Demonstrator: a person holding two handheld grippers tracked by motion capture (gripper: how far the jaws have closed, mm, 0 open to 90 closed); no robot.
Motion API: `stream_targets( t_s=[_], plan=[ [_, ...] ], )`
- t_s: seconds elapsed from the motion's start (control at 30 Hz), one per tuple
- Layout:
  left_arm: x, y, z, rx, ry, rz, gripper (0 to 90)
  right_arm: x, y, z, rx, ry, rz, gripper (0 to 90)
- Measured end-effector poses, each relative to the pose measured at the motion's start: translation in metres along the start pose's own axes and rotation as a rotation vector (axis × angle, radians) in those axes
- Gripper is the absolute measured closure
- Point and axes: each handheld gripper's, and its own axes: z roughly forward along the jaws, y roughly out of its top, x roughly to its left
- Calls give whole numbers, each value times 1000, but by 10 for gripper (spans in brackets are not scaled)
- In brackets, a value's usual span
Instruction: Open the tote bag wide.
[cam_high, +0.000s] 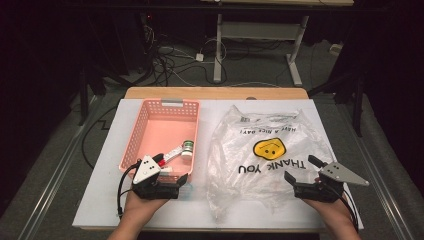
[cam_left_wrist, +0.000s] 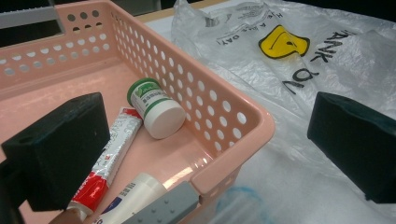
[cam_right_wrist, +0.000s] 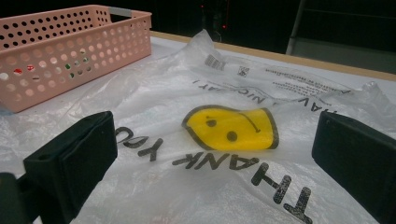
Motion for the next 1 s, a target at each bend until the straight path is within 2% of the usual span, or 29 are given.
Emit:
stream_targets(
  t_s=[0.13, 0.37, 0.8, 1.0],
  plan=[
    [2, 0, -2, -12, -4, -21, 0, 1, 0, 0, -2, 1, -3, 0],
    [3, 0, -2, -11, -3, -25, 0, 1, 2, 0, -2, 3, -7, 1],
    [0, 1, -2, 7, -2, -8, 0, 2, 4, -3, 7, 8, -8, 1],
    [1, 2, -3, 10, 6, -8, 0, -5, 7, -9, 30, -12, -8, 31]
  ],
)
